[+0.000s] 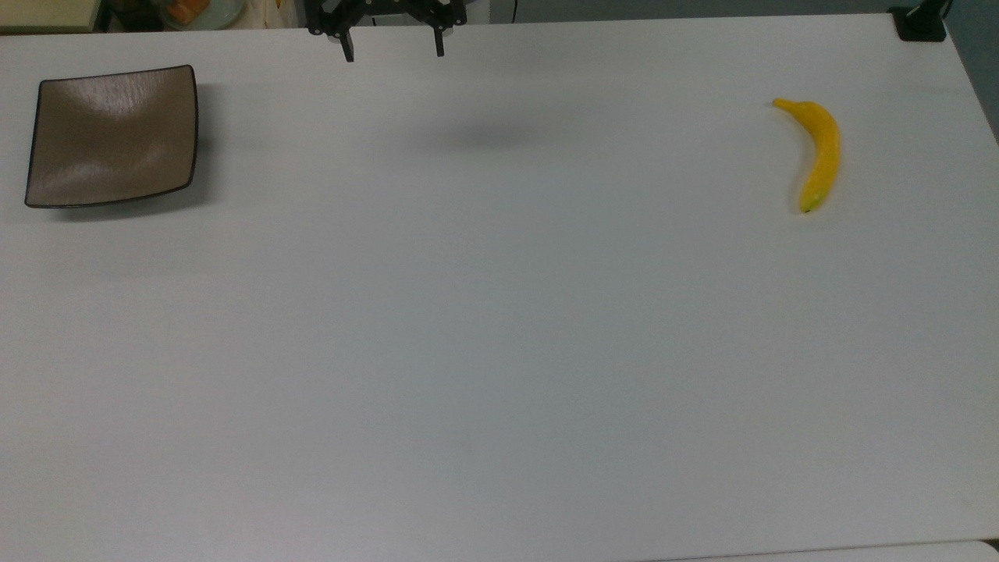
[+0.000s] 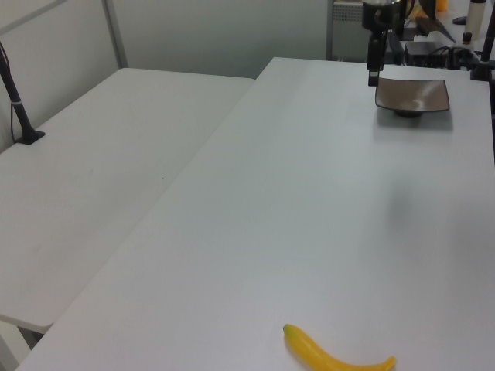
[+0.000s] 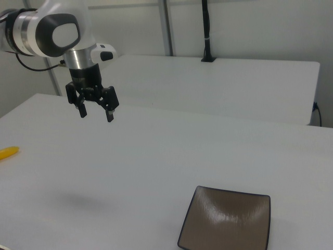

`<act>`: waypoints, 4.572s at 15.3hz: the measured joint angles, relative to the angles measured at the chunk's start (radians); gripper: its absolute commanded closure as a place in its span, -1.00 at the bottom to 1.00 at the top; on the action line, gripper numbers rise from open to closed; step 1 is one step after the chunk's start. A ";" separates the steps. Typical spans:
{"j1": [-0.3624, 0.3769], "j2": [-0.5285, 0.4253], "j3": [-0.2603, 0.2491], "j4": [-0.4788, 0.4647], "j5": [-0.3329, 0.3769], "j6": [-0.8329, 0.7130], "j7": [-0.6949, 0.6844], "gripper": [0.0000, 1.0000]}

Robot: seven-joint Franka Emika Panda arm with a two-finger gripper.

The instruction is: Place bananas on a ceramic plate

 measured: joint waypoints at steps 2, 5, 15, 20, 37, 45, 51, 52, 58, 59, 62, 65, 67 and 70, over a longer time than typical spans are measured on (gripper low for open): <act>0.001 0.000 0.000 0.000 0.000 0.000 0.012 -1.00; 0.002 0.000 0.016 -0.001 0.001 0.000 0.069 -1.00; 0.012 0.057 0.190 -0.006 0.050 0.075 0.331 -1.00; 0.025 0.157 0.295 -0.006 0.053 0.206 0.479 -1.00; 0.235 0.365 0.496 0.029 0.063 0.566 0.832 -1.00; 0.342 0.490 0.497 0.088 0.062 0.642 0.908 -1.00; 0.396 0.600 0.497 0.092 0.024 0.693 0.921 -1.00; 0.400 0.608 0.497 0.093 0.022 0.694 0.922 -1.00; 0.424 0.655 0.497 0.099 -0.027 0.714 0.933 -0.04; 0.427 0.662 0.497 0.099 -0.032 0.717 0.934 0.27; 0.428 0.665 0.497 0.102 -0.036 0.722 0.934 0.71; 0.428 0.665 0.497 0.106 -0.037 0.723 0.934 0.75; 0.428 0.665 0.497 0.110 -0.040 0.723 0.934 0.75; 0.426 0.665 0.497 0.112 -0.041 0.724 0.934 0.75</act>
